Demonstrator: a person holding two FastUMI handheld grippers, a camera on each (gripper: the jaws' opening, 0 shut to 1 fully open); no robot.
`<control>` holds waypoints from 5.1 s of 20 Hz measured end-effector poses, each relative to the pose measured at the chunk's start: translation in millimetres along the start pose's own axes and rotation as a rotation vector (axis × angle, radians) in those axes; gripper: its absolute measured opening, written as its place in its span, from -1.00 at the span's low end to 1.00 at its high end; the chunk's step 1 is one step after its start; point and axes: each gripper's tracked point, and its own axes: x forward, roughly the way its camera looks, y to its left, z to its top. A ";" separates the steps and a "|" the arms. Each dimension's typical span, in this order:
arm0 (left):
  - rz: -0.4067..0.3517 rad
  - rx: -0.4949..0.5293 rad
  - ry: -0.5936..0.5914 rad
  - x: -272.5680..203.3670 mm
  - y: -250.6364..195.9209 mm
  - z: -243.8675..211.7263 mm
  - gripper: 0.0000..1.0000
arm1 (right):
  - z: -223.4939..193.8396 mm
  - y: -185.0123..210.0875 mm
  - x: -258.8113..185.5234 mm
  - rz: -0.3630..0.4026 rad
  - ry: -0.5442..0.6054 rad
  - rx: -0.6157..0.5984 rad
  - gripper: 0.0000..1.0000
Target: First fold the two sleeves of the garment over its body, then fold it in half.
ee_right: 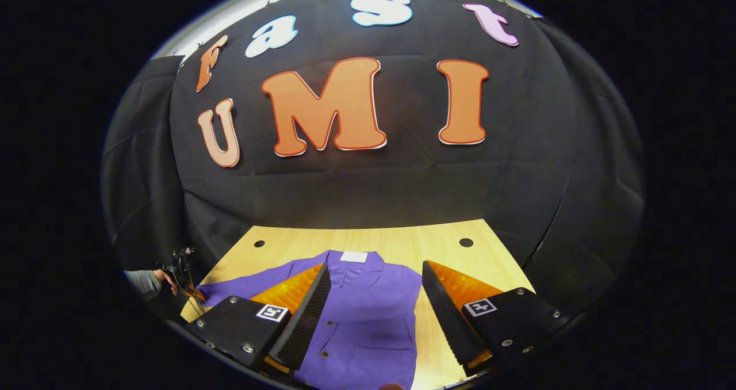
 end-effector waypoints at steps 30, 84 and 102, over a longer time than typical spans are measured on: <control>-0.288 0.647 -0.295 -186.5 -360.5 -49.5 -0.84 | -33.8 -91.4 -5.4 -0.010 0.012 0.069 0.90; -0.408 0.440 -1.499 -418.7 -342.1 -116.1 0.92 | 10.0 -40.3 -4.9 0.030 -0.281 -0.050 0.89; -0.272 0.591 -0.943 -234.8 -250.2 -143.2 0.94 | -194.4 -28.5 -6.8 -0.011 0.306 -0.023 0.91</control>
